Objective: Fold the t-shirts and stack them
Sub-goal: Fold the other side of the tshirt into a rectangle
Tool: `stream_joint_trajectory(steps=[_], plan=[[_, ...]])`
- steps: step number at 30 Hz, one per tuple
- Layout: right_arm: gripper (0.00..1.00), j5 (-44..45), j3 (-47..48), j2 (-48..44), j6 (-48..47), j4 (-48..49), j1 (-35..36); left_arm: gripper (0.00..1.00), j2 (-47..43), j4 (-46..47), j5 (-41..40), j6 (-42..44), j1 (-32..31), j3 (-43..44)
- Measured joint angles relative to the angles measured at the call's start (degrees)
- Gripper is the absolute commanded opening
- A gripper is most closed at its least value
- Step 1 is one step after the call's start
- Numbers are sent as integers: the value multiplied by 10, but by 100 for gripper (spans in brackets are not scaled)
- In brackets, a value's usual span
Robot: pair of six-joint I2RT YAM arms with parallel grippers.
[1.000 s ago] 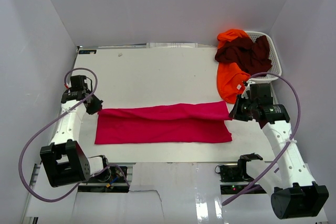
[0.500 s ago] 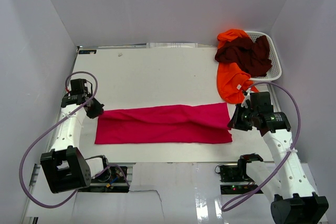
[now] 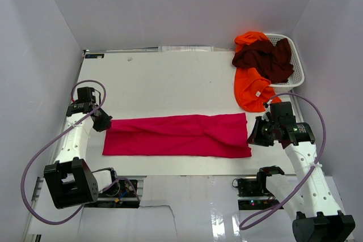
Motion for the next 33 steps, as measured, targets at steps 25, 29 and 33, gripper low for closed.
stream_joint_trajectory(steps=[25,29,33], plan=[[59,-13,1,150,2,132,0,90,5,52,66,41,6,88],[58,-9,4,205,-7,172,0,89,116,73,112,54,6,81],[58,-4,17,268,-8,206,1,86,148,80,134,55,6,79]])
